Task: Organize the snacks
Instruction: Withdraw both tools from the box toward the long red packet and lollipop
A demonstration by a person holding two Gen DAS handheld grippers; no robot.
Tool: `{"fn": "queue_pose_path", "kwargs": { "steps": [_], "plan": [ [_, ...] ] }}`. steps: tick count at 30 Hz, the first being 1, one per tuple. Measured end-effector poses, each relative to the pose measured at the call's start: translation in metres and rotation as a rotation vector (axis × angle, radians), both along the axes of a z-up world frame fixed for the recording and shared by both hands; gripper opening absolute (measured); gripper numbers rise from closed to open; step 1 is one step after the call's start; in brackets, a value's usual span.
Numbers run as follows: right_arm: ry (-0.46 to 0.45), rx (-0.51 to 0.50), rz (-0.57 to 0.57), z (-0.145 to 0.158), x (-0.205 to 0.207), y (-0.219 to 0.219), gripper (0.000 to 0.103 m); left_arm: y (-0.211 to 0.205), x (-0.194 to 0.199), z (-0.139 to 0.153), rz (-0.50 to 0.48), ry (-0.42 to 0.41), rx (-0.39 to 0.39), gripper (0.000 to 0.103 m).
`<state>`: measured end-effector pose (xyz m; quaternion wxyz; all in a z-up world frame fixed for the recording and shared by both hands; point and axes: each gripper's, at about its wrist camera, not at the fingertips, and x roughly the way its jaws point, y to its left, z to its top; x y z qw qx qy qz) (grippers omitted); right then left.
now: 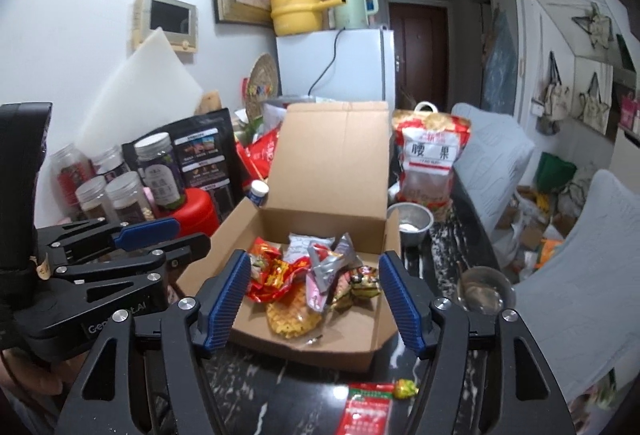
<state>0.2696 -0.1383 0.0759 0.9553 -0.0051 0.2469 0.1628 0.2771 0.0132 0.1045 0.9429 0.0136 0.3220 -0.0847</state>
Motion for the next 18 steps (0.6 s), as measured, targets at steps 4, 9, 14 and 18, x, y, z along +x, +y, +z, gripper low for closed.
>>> {"fn": "queue_pose_path", "kwargs": {
  "steps": [4,9,14,18],
  "plan": [
    [-0.039,-0.012,-0.002,0.005,-0.025,-0.002,0.08,-0.001,-0.023,0.006,-0.015,-0.024,0.002,0.049],
    [-0.061,-0.02,-0.006,0.007,-0.053,-0.006,0.082,-0.002,-0.054,0.015,-0.001,-0.118,0.02,0.083],
    [-0.063,-0.007,-0.015,0.003,-0.076,-0.012,0.084,-0.004,-0.075,0.016,-0.051,-0.116,0.003,0.083],
    [-0.055,-0.002,-0.024,-0.003,-0.089,-0.016,0.086,-0.007,-0.089,0.014,-0.071,-0.122,-0.001,0.083]
  ]
}}
